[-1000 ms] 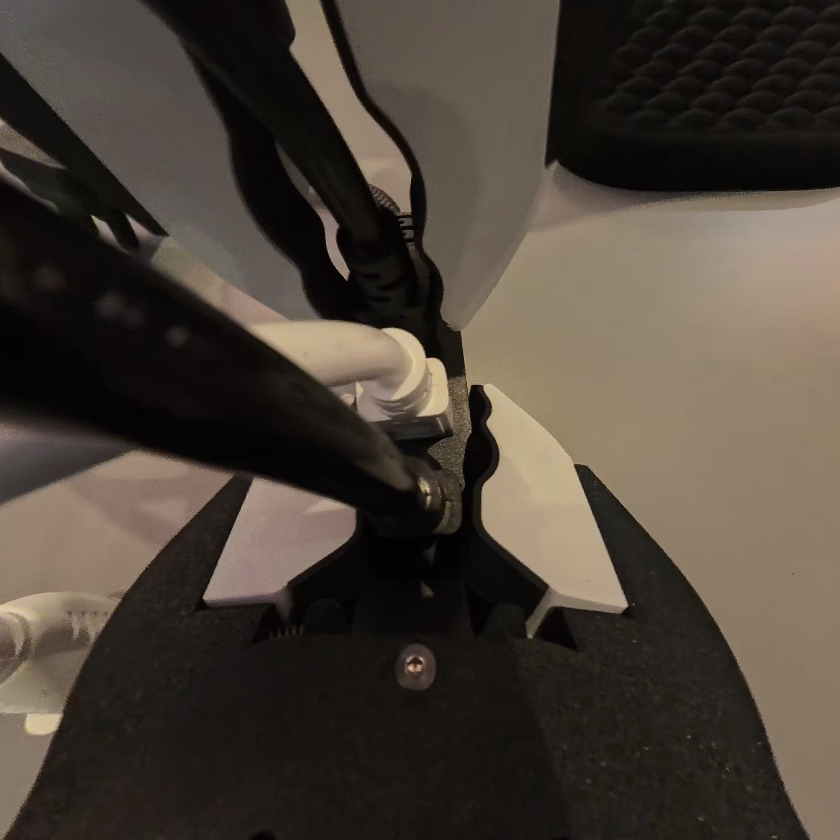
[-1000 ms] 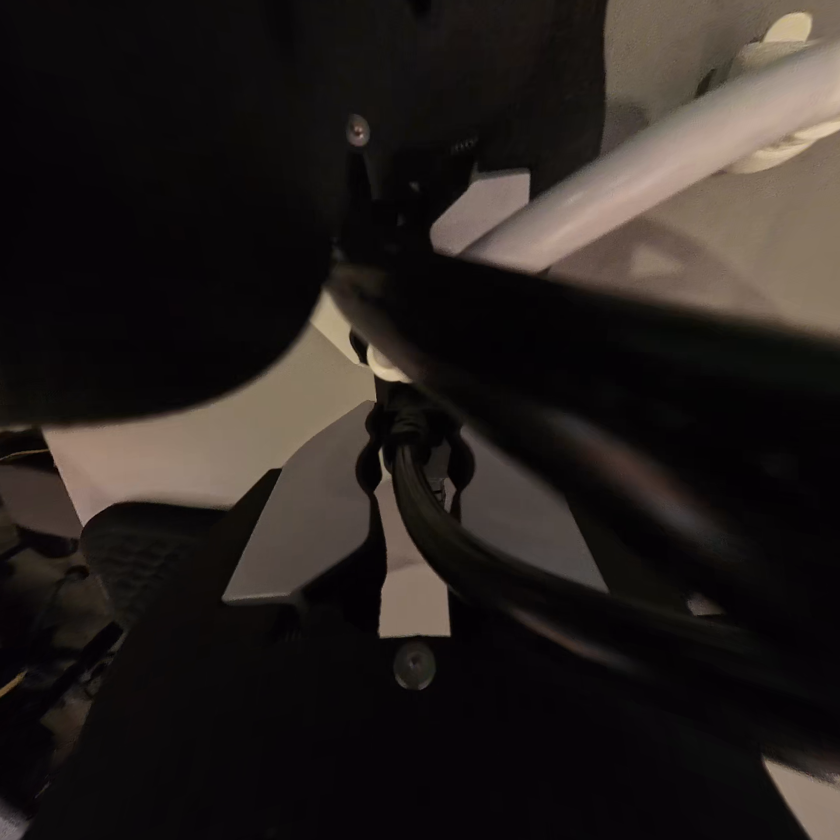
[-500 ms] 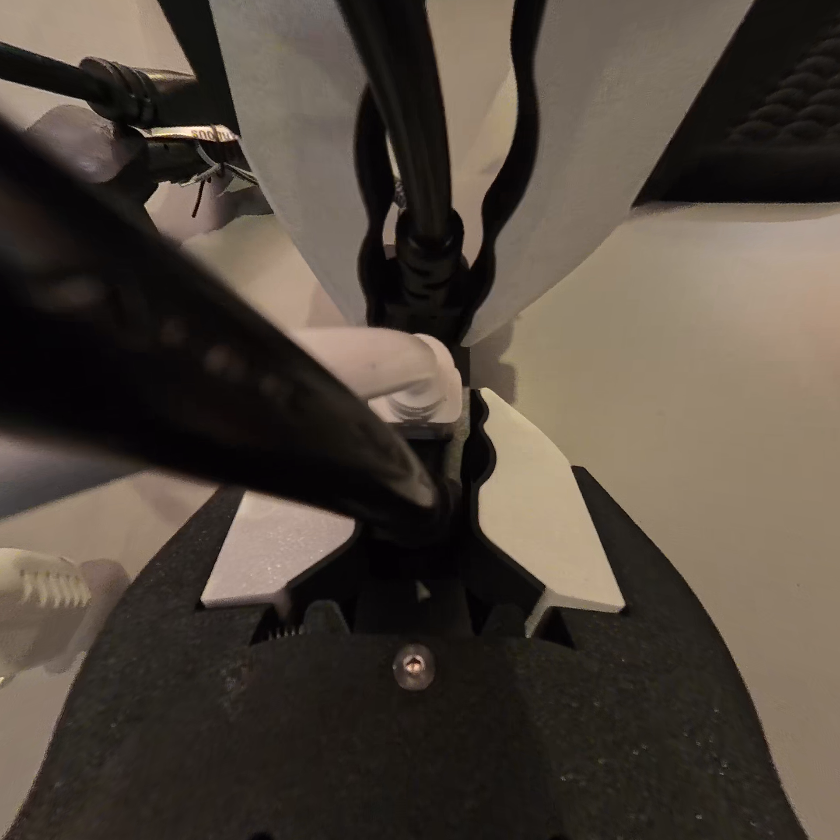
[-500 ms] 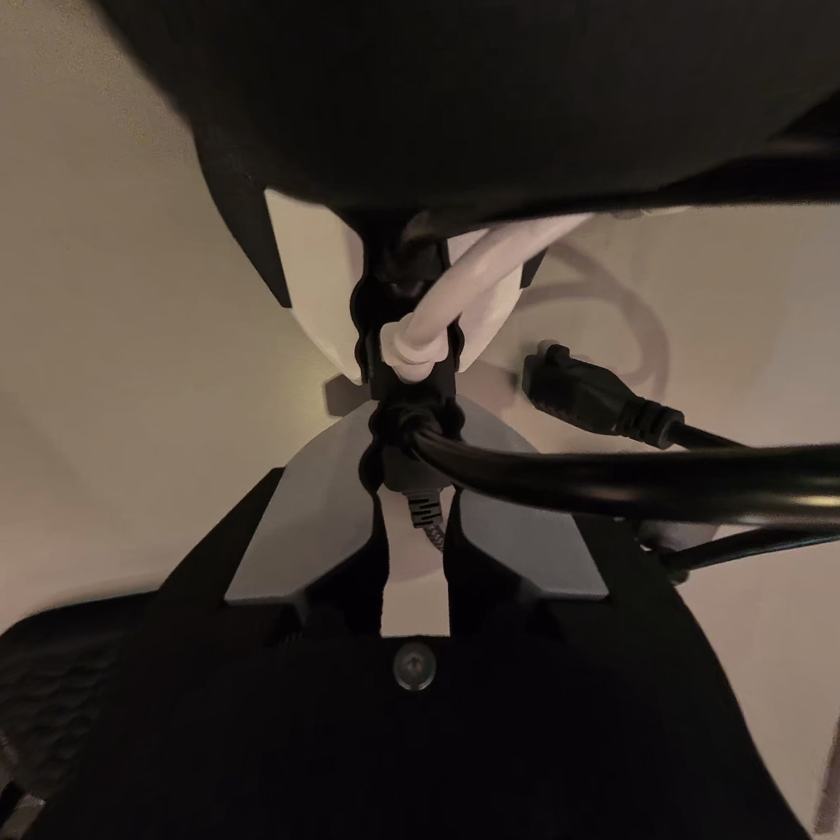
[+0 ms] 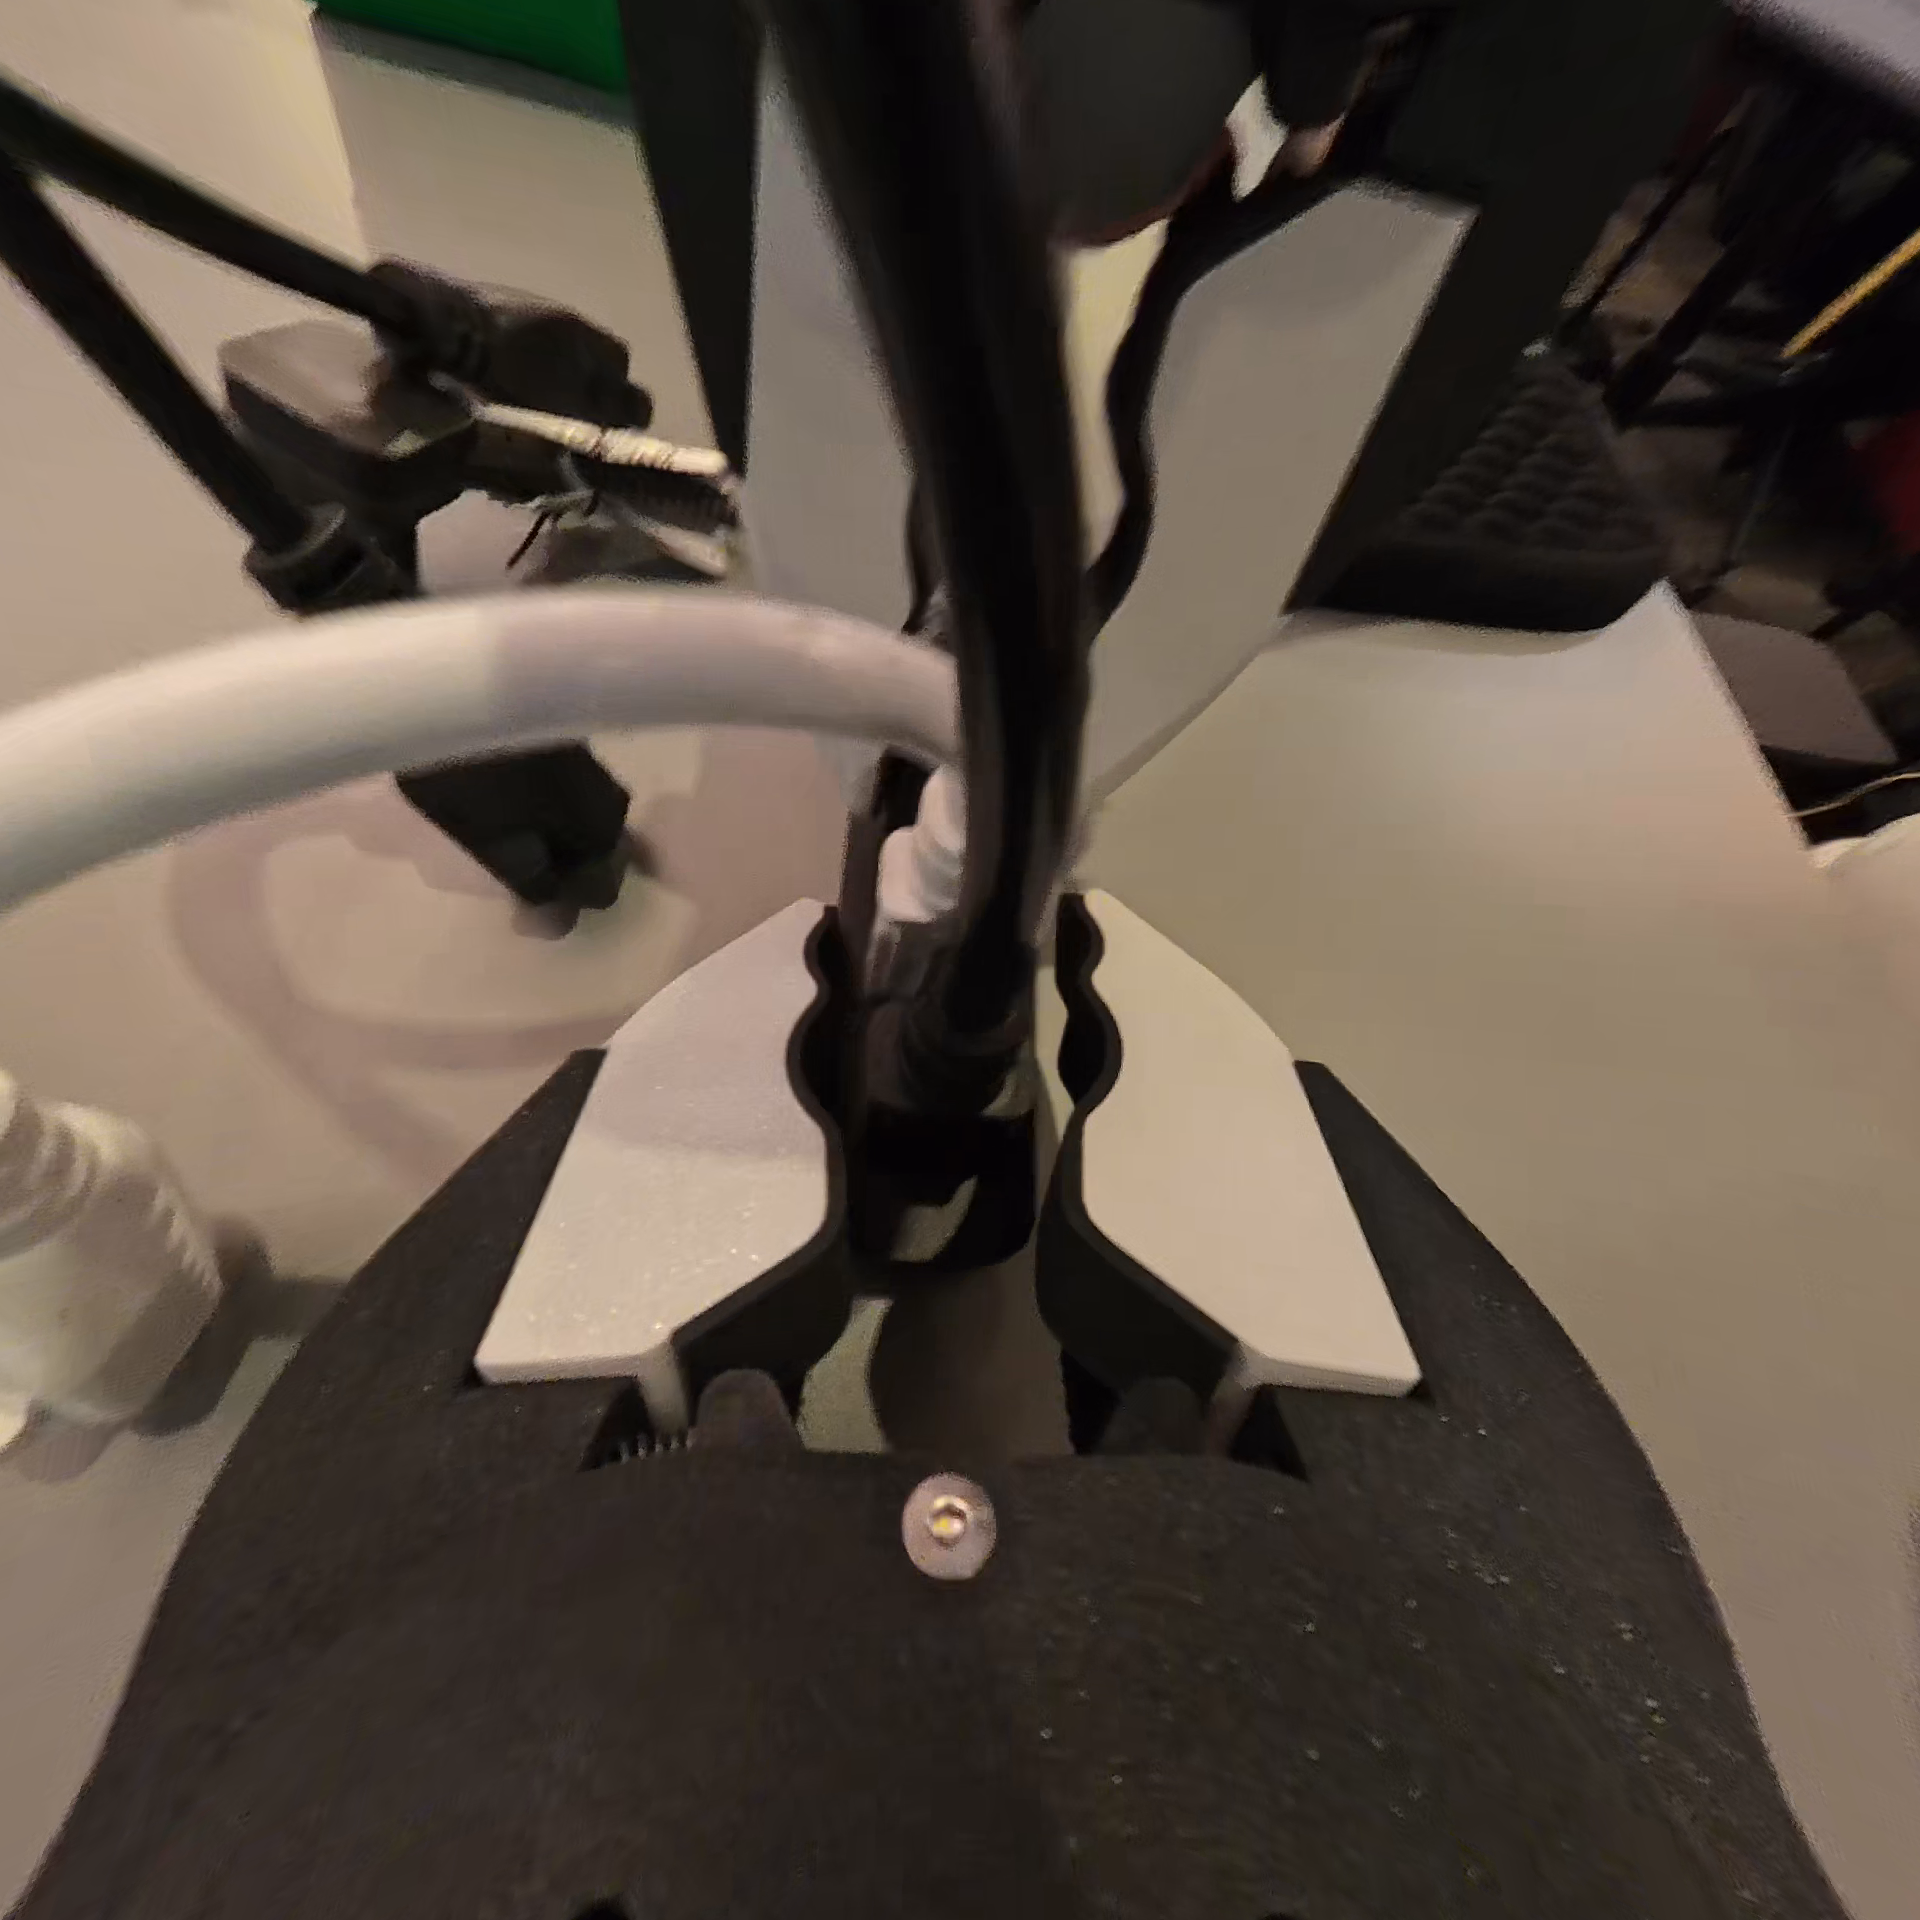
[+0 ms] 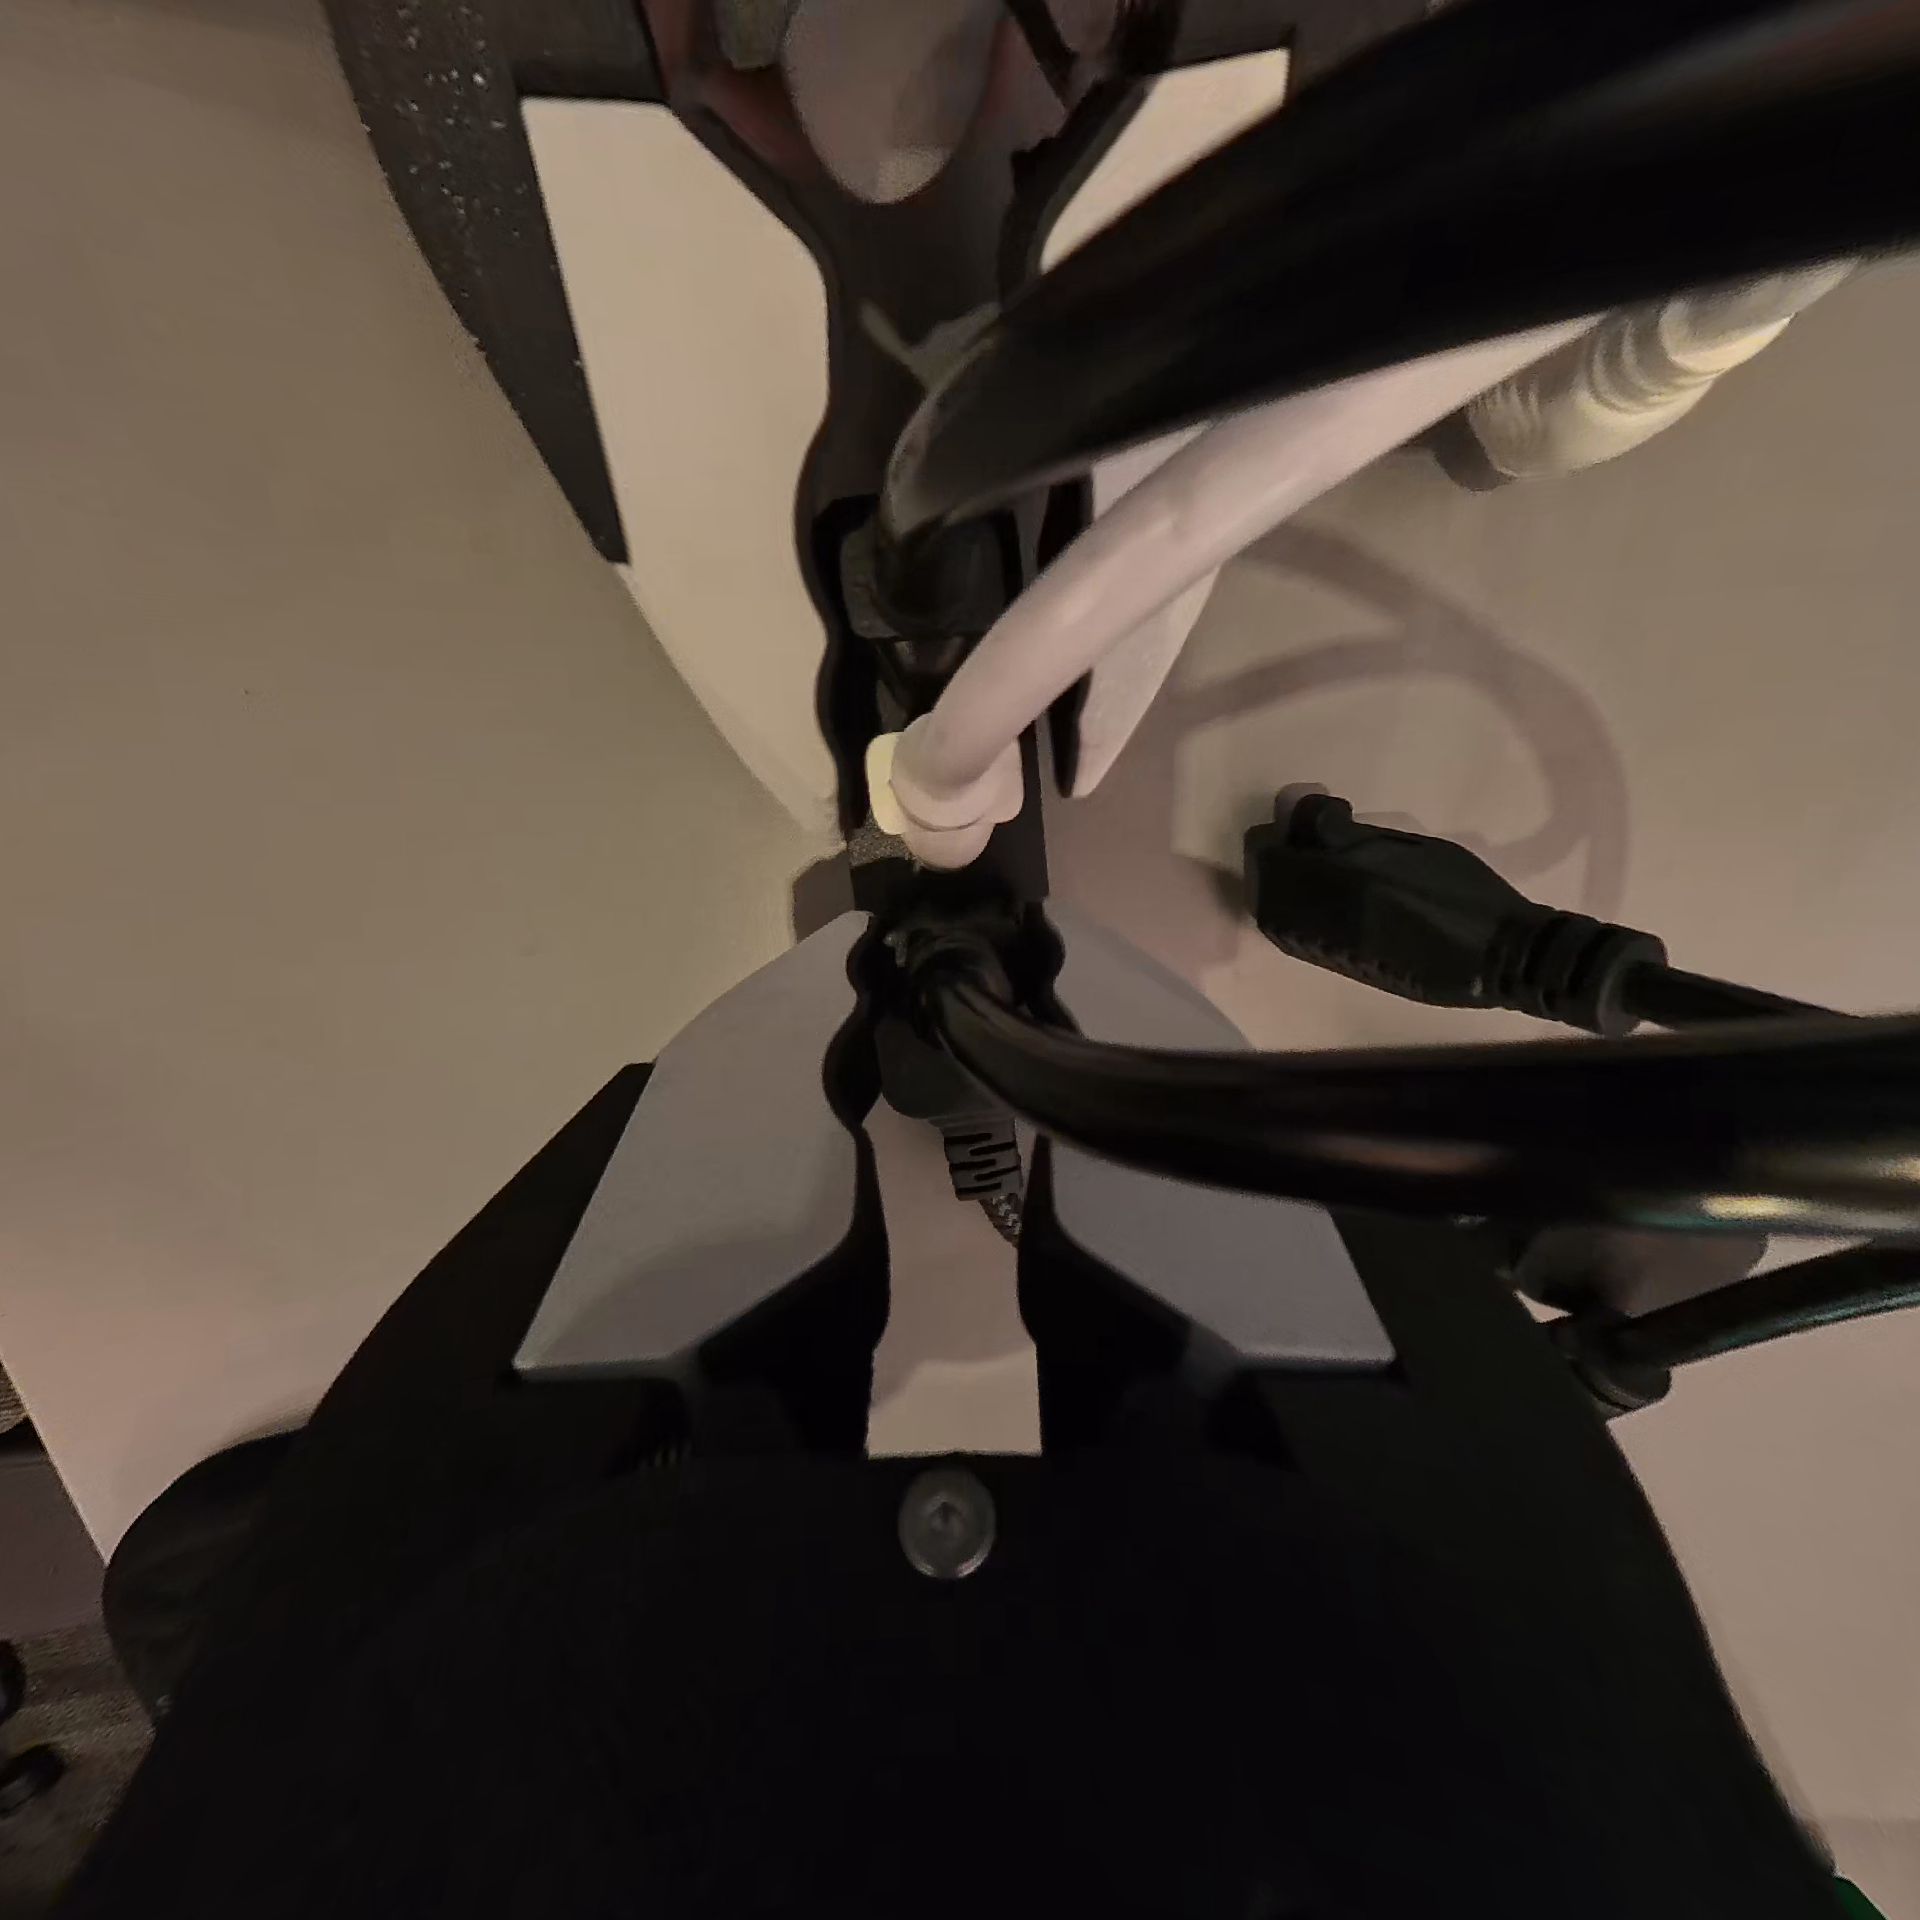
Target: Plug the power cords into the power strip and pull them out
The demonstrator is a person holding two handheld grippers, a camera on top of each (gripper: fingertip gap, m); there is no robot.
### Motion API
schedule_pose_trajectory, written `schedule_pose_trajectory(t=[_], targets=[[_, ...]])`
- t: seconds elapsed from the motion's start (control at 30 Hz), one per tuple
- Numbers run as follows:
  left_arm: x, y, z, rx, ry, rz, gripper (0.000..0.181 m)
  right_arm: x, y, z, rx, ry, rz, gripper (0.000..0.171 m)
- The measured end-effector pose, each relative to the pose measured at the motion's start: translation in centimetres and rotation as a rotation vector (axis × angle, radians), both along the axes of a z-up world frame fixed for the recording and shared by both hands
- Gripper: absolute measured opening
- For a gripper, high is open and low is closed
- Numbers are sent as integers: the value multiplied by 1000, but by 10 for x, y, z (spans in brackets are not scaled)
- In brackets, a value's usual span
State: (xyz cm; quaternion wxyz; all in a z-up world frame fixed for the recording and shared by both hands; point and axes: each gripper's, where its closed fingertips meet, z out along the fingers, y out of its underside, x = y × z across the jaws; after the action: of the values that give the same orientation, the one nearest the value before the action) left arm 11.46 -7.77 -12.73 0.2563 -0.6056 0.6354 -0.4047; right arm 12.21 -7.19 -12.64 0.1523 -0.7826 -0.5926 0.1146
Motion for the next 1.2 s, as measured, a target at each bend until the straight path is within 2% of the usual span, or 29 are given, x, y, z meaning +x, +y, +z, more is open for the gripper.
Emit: schedule_pose_trajectory(t=[0.1,0.3,0.47,0.8,0.97,1.2], targets=[[8,-4,13,-6,-71,-12,34,-3,1,0,13,11,7,25],[6,0,7,136,-21,-16,25,-4,1,0,35,48,20,25],[6,1,6,168,-3,-7,25,-4,0,0,37,42,26,25],[5,-3,5,78,-10,6,25,-3,-3,-1,11,-45,103,25],[4,-4,5,81,2,-6,25,-3,-5,-2,-46,-44,101,27],[-12,-5,-1,84,59,-32,31,-1,-6,-6,-12,-159,190,26]])
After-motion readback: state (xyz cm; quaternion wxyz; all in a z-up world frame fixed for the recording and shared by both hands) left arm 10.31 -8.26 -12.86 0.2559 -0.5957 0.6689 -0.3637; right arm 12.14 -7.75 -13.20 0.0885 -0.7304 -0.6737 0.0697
